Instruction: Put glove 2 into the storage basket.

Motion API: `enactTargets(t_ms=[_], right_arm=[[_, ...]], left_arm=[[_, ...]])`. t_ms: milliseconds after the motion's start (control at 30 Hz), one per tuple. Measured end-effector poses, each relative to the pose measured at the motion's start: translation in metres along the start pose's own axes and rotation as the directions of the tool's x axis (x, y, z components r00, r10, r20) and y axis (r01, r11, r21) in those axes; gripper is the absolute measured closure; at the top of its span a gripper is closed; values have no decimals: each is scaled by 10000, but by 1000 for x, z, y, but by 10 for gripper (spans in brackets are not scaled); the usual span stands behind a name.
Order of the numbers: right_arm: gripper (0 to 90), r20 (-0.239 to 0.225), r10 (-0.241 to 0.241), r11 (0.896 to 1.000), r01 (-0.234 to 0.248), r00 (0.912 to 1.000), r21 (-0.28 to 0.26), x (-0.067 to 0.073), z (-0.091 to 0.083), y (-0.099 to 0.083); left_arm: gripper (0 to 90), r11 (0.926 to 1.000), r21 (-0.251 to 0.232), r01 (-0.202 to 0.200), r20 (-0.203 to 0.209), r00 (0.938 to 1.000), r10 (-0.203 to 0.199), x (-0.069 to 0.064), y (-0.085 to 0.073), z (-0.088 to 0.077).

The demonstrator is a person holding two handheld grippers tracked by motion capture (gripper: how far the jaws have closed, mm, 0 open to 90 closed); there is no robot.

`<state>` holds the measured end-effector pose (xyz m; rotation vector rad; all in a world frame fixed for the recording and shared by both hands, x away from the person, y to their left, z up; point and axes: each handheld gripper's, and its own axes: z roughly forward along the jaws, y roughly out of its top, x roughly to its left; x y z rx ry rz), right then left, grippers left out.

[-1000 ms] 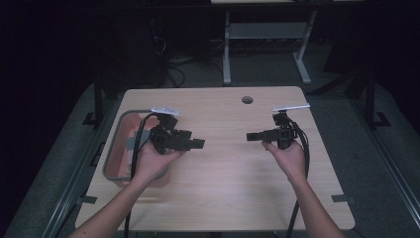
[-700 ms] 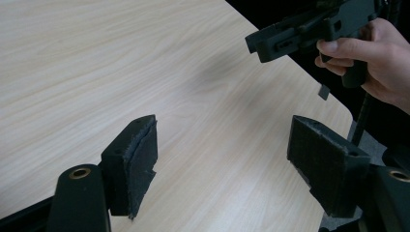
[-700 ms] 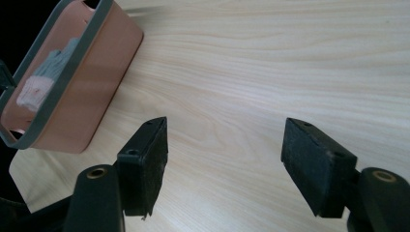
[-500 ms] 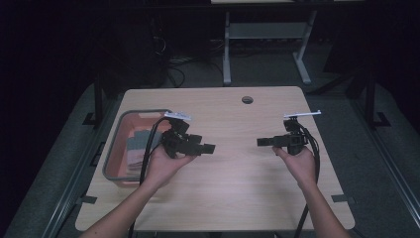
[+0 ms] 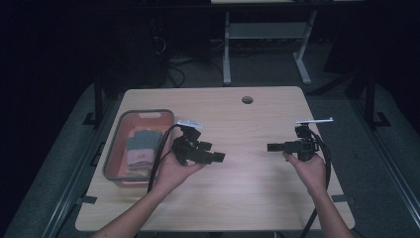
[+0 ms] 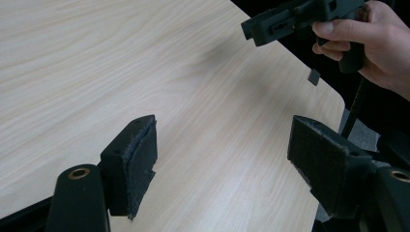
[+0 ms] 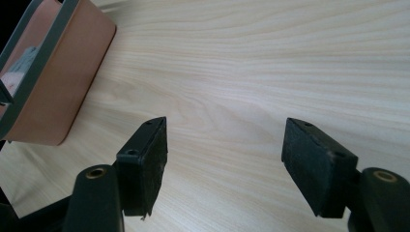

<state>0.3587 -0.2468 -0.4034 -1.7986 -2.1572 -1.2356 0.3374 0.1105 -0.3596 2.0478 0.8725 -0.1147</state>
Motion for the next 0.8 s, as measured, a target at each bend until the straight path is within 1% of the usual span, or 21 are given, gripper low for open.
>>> enactTargets(t_ms=[67, 100, 233, 333, 467, 500, 600, 700, 767, 800], right_arm=[[329, -72, 153, 9999, -153, 9999, -39, -2, -2, -2], [329, -54, 99, 9999, -99, 9999, -42, -4, -2, -3], [329, 24, 129, 9999, -129, 9999, 1, -7, -4, -8], [325, 76, 205, 9998, -205, 9998, 41, -11, -5, -13], [325, 35, 254, 9997, -254, 9997, 53, -14, -8, -19], [325, 52, 254, 9997, -254, 9997, 45, -15, -8, -20], [323, 130, 284, 9996, -284, 9995, 35, -17, -12, -25], [323, 172, 242, 9997, -241, 9996, -59, -18, -15, -30], [321, 214, 215, 9997, -214, 9995, -72, -19, -17, -35], [320, 208, 231, 9996, -228, 9995, -141, -19, -18, -39]], left_arm=[[262, 10000, -7, 59, 69, 10000, -58, -2, -1, 4], [261, 10000, 78, 2, 119, 9999, -3, -3, -2, 7], [261, 9999, 124, -27, 204, 9998, 25, -7, -5, 14], [261, 9998, 147, -161, 190, 9997, 158, -11, -8, 19], [261, 9998, 108, -137, 314, 9994, 133, -14, -13, 24], [261, 9997, 156, -166, 383, 9991, 160, -15, -15, 25], [261, 9996, 235, -168, 422, 9990, 158, -17, -21, 28], [257, 9988, 378, -295, 466, 9985, 277, -21, -27, 31], [256, 9989, 357, -315, 502, 9983, 297, -22, -30, 31], [254, 9992, 254, -316, 631, 9976, 299, -24, -34, 30]])
